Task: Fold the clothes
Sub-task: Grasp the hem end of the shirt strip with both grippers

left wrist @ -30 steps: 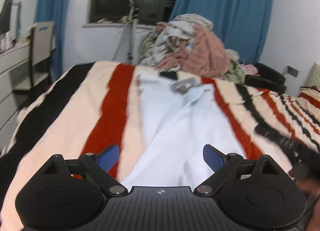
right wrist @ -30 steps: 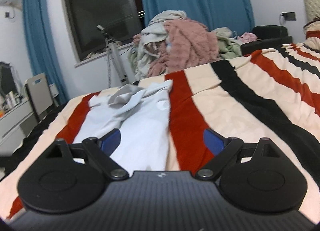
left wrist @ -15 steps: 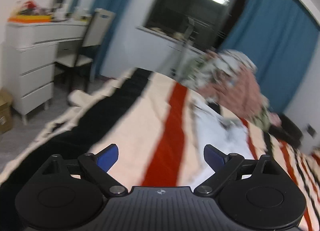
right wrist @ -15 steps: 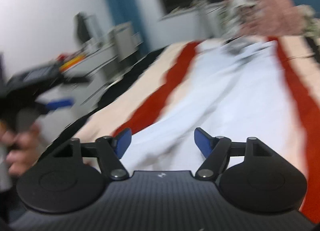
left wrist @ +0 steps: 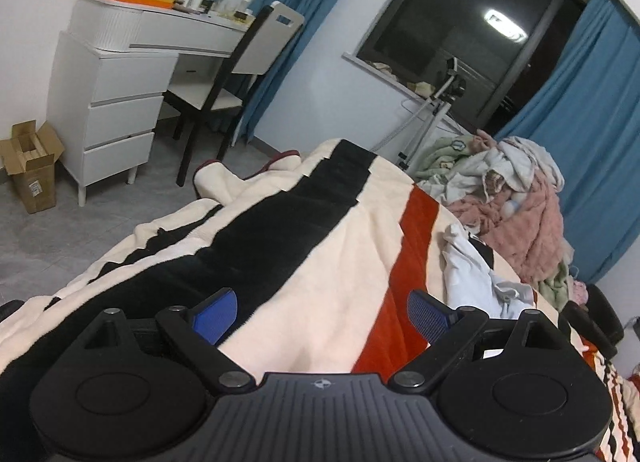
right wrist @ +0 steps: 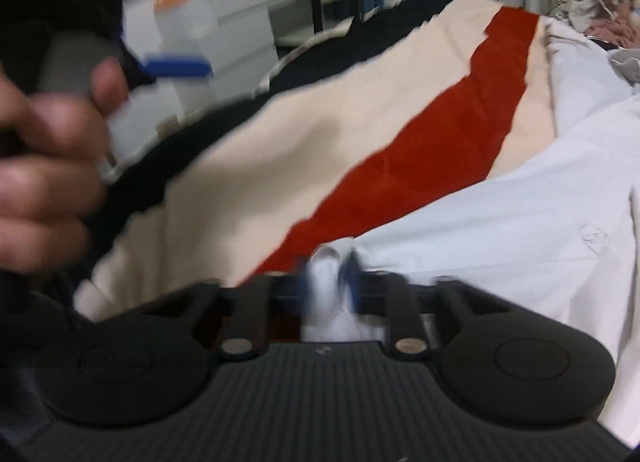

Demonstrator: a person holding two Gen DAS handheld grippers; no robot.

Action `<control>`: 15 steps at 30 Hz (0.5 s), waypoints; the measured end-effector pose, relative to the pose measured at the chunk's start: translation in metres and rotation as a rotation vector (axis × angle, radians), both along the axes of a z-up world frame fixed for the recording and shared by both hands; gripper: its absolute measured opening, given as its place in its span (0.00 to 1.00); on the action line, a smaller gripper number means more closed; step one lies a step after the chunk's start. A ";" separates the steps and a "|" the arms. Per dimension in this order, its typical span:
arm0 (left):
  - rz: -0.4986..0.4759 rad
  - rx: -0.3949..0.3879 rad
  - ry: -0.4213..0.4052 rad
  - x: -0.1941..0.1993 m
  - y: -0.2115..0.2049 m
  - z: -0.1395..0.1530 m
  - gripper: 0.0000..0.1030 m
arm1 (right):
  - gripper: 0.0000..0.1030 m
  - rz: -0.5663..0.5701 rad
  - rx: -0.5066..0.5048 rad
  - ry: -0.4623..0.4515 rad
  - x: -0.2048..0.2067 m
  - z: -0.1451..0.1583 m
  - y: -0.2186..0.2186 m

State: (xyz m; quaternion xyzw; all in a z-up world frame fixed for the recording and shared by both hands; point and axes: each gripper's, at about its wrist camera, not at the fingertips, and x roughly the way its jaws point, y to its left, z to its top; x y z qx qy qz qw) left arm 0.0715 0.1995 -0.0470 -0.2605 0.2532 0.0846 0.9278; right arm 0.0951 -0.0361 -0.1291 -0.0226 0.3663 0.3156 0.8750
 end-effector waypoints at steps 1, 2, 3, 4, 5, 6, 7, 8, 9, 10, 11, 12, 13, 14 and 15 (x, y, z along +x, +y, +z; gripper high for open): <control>-0.007 0.008 -0.004 0.000 -0.005 0.000 0.91 | 0.09 -0.019 0.026 -0.026 -0.007 0.007 -0.008; -0.015 0.018 -0.010 0.000 -0.010 0.001 0.91 | 0.09 -0.043 0.035 -0.075 -0.018 0.017 -0.017; -0.026 0.026 -0.017 -0.002 -0.014 0.002 0.91 | 0.09 -0.068 0.049 -0.123 -0.030 0.028 -0.028; -0.039 0.034 -0.024 -0.004 -0.018 0.003 0.91 | 0.09 -0.100 0.076 -0.165 -0.044 0.040 -0.043; -0.056 0.039 -0.029 -0.006 -0.023 0.004 0.91 | 0.09 -0.135 0.107 -0.193 -0.057 0.050 -0.058; -0.075 0.043 -0.033 -0.008 -0.027 0.006 0.91 | 0.09 -0.182 0.142 -0.216 -0.073 0.058 -0.076; -0.101 0.044 -0.033 -0.009 -0.033 0.005 0.91 | 0.09 -0.228 0.176 -0.236 -0.088 0.066 -0.093; -0.126 0.046 -0.032 -0.010 -0.039 0.005 0.91 | 0.09 -0.273 0.202 -0.249 -0.104 0.070 -0.109; -0.152 0.048 -0.032 -0.012 -0.046 0.005 0.91 | 0.09 -0.318 0.225 -0.261 -0.119 0.073 -0.125; -0.180 0.048 -0.029 -0.012 -0.052 0.004 0.91 | 0.09 -0.364 0.237 -0.267 -0.132 0.072 -0.139; -0.216 0.043 -0.018 -0.012 -0.061 0.002 0.91 | 0.09 -0.406 0.247 -0.265 -0.144 0.071 -0.153; -0.257 0.038 -0.002 -0.012 -0.070 -0.001 0.91 | 0.09 -0.438 0.257 -0.233 -0.152 0.066 -0.163; -0.297 0.033 0.015 -0.011 -0.080 -0.004 0.91 | 0.09 -0.466 0.266 -0.198 -0.159 0.061 -0.173; -0.331 0.030 0.038 -0.010 -0.088 -0.009 0.91 | 0.09 -0.483 0.273 -0.149 -0.164 0.054 -0.183; -0.370 0.022 0.071 -0.009 -0.098 -0.015 0.91 | 0.09 -0.492 0.277 -0.103 -0.166 0.047 -0.190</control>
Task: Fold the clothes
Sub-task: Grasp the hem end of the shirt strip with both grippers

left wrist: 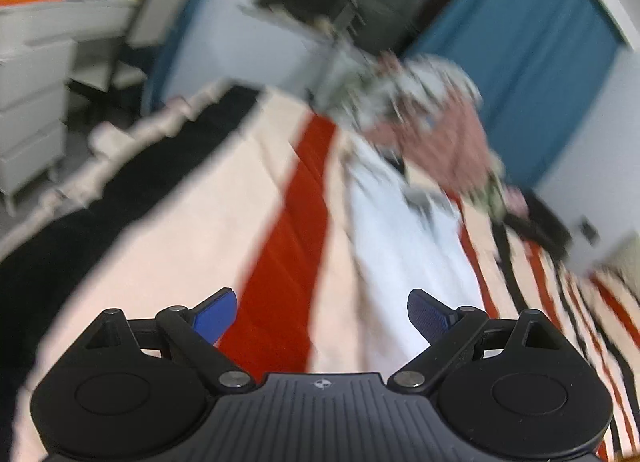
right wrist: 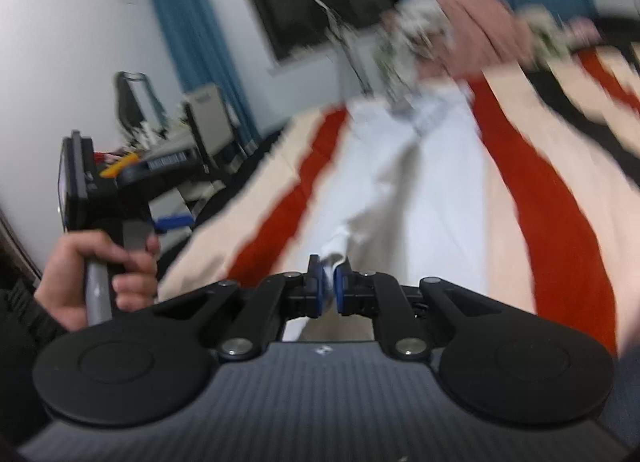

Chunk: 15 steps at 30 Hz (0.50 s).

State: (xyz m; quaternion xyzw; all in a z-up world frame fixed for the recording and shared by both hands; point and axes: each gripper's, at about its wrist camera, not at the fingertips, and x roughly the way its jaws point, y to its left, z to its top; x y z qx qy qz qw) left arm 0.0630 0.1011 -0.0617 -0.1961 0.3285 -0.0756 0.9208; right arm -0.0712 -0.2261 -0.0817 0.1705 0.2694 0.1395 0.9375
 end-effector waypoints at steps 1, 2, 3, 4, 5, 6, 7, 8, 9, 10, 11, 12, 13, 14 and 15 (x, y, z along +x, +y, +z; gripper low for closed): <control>-0.036 -0.010 0.039 0.001 -0.009 -0.007 0.91 | 0.11 -0.001 0.014 0.044 -0.002 -0.006 -0.007; -0.064 -0.023 0.074 0.002 -0.016 -0.014 0.91 | 0.11 -0.003 0.029 0.088 -0.004 -0.012 -0.014; -0.087 -0.036 0.110 0.001 -0.022 -0.022 0.91 | 0.12 -0.008 0.044 0.127 -0.006 -0.018 -0.021; -0.111 -0.048 0.147 0.001 -0.028 -0.030 0.90 | 0.18 -0.029 0.065 0.149 -0.008 -0.020 -0.029; -0.131 -0.063 0.181 0.000 -0.034 -0.038 0.90 | 0.36 -0.049 0.086 0.167 -0.009 -0.022 -0.036; -0.139 -0.082 0.209 -0.001 -0.037 -0.045 0.89 | 0.48 -0.072 0.113 0.168 -0.008 -0.021 -0.044; -0.144 -0.104 0.229 -0.003 -0.038 -0.051 0.88 | 0.65 -0.094 0.138 0.167 -0.007 -0.020 -0.051; -0.149 -0.124 0.247 -0.005 -0.039 -0.055 0.88 | 0.66 -0.115 0.161 0.159 -0.004 -0.017 -0.058; -0.154 -0.143 0.261 -0.007 -0.039 -0.059 0.87 | 0.66 -0.137 0.185 0.152 -0.001 -0.015 -0.064; -0.158 -0.159 0.274 -0.008 -0.039 -0.063 0.86 | 0.66 -0.157 0.206 0.148 0.003 -0.013 -0.070; -0.163 -0.170 0.283 -0.009 -0.038 -0.066 0.85 | 0.66 -0.172 0.219 0.159 0.013 -0.013 -0.075; -0.165 -0.175 0.295 -0.009 -0.039 -0.069 0.83 | 0.66 -0.185 0.233 0.174 0.023 -0.013 -0.081; -0.167 -0.178 0.306 -0.010 -0.039 -0.071 0.80 | 0.65 -0.193 0.254 0.207 0.037 -0.018 -0.086; -0.167 -0.177 0.319 -0.010 -0.041 -0.074 0.79 | 0.64 -0.208 0.282 0.256 0.049 -0.027 -0.092; -0.166 -0.177 0.333 -0.010 -0.043 -0.076 0.76 | 0.64 -0.231 0.311 0.315 0.059 -0.037 -0.096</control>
